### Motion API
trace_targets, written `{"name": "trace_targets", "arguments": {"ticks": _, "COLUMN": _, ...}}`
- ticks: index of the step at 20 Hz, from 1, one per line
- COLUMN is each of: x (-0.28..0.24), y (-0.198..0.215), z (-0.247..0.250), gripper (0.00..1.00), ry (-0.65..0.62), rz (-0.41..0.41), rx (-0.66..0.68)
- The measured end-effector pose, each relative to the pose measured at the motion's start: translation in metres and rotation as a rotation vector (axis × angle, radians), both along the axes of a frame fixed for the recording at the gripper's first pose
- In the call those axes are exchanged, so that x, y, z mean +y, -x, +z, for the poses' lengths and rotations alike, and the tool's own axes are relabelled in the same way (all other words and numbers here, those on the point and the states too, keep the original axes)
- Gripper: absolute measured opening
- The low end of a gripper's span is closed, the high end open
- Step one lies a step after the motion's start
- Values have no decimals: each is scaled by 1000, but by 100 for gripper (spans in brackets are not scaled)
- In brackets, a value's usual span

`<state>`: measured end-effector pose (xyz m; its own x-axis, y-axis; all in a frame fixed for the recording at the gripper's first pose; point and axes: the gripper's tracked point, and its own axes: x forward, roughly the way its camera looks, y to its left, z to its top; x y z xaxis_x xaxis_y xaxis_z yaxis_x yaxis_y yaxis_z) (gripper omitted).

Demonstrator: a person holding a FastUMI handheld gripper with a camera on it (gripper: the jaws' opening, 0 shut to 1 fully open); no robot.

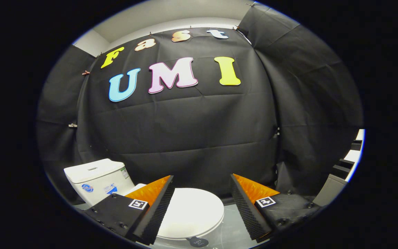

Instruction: Open the toilet lid.

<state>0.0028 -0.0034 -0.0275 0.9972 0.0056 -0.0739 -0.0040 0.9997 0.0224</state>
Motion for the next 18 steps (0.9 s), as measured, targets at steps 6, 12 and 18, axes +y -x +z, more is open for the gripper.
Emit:
{"name": "trace_targets", "arguments": {"ticks": 6, "x": -1, "y": 0, "z": -3, "gripper": 98, "ry": 0, "rz": 1, "rx": 6}}
{"name": "trace_targets", "arguments": {"ticks": 12, "x": -6, "y": 0, "z": -23, "gripper": 98, "ry": -26, "rz": -5, "rx": 57}}
{"name": "trace_targets", "arguments": {"ticks": 18, "x": -13, "y": 6, "z": -55, "gripper": 98, "ry": -23, "rz": -2, "rx": 131}}
